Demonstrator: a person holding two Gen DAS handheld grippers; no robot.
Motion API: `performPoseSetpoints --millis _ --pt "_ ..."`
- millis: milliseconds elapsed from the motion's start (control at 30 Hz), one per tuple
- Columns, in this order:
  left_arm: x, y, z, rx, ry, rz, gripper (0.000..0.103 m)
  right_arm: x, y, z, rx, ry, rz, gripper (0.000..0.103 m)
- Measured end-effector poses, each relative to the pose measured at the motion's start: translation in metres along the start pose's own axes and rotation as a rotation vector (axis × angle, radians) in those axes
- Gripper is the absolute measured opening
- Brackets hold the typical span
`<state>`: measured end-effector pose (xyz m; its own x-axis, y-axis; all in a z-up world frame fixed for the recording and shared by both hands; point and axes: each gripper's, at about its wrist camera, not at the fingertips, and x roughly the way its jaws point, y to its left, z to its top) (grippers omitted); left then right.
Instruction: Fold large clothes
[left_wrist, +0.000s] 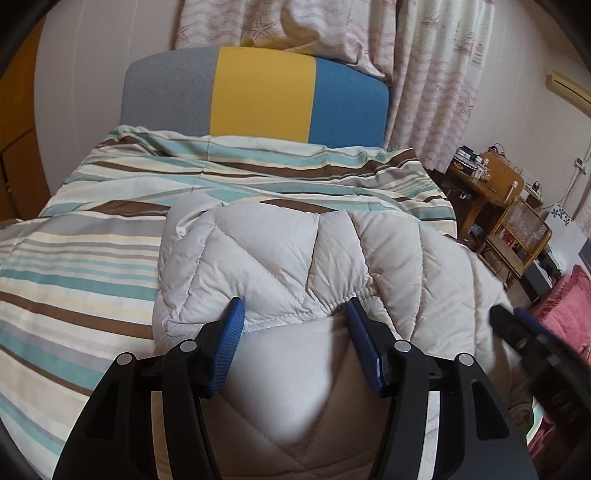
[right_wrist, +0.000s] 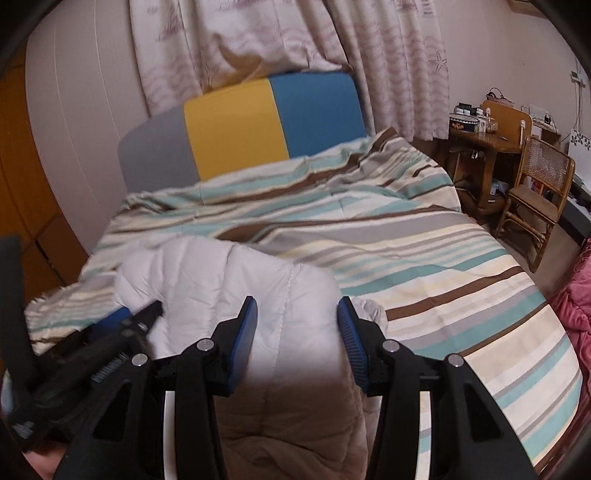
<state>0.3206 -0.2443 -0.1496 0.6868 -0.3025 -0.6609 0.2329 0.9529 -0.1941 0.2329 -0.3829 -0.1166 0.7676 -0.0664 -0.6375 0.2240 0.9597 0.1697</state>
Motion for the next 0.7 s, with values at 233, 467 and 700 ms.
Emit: performPoseSetpoints --millis 233,467,700 --pt "0.024 -0.007 -0.003 0.037 0.029 0.015 0.057 0.051 -0.026 -0.020 0.036 0.087 0.006 0.050" --pt "0.047 -0.004 -0.009 0.029 0.043 -0.030 0.060 0.079 -0.037 -0.032 0.043 0.108 -0.013 0.050" --pt "0.067 -0.001 -0.020 0.048 0.042 -0.033 0.062 0.109 -0.040 -0.040 0.039 0.152 -0.011 0.053"
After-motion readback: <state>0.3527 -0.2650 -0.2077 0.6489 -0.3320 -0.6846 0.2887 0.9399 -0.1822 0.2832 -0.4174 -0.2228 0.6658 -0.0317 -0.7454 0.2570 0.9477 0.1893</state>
